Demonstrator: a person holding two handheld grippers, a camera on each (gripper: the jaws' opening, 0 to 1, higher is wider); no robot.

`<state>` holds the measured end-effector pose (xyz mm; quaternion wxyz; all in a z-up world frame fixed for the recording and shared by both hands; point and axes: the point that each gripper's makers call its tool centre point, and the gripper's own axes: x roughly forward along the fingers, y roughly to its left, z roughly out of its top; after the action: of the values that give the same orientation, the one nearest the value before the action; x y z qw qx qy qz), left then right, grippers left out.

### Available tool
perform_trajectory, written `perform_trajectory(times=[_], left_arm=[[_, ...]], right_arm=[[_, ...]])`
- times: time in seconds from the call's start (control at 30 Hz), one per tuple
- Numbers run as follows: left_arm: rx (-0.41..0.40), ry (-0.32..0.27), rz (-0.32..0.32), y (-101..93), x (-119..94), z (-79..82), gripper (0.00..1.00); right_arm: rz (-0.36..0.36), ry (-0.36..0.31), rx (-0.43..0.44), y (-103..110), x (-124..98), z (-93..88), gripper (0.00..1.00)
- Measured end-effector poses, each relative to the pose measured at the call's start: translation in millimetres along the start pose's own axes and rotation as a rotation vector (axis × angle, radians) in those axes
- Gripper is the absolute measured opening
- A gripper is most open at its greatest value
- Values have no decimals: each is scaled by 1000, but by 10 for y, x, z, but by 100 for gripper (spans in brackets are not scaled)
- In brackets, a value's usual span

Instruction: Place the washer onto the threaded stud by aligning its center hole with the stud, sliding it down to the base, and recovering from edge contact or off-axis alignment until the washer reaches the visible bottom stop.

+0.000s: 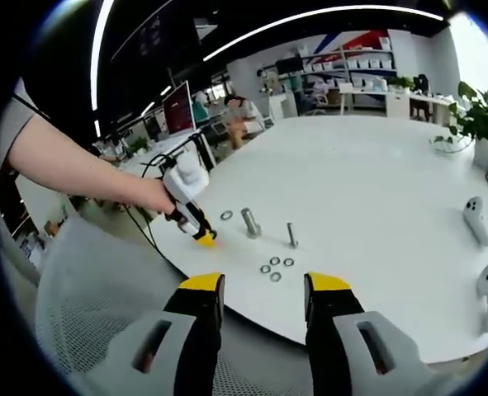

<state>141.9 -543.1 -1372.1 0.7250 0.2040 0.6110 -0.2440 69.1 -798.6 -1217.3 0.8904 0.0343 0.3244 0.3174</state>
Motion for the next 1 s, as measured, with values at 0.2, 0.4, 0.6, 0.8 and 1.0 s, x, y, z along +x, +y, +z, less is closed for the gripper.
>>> perform_trajectory(times=[0.2,0.4,0.6,0.8,1.0], left_arm=[[21,29,3,17,12,7,29],[68,90,-4,12,18,-19,27],[127,166,-4,-17,13,-37,21],[101,141,-1,-7,-7,-54,21],[25,69,2,7,-11,-43,21]], right_arm=[[5,7,-6,14,9,-8,41],[7,6,-5,15,15,-9,40],[5,-2,2,7,12,0,40],[3,-1,4,2,13,-5,39],[6,10,-2,8,21,-20,38]])
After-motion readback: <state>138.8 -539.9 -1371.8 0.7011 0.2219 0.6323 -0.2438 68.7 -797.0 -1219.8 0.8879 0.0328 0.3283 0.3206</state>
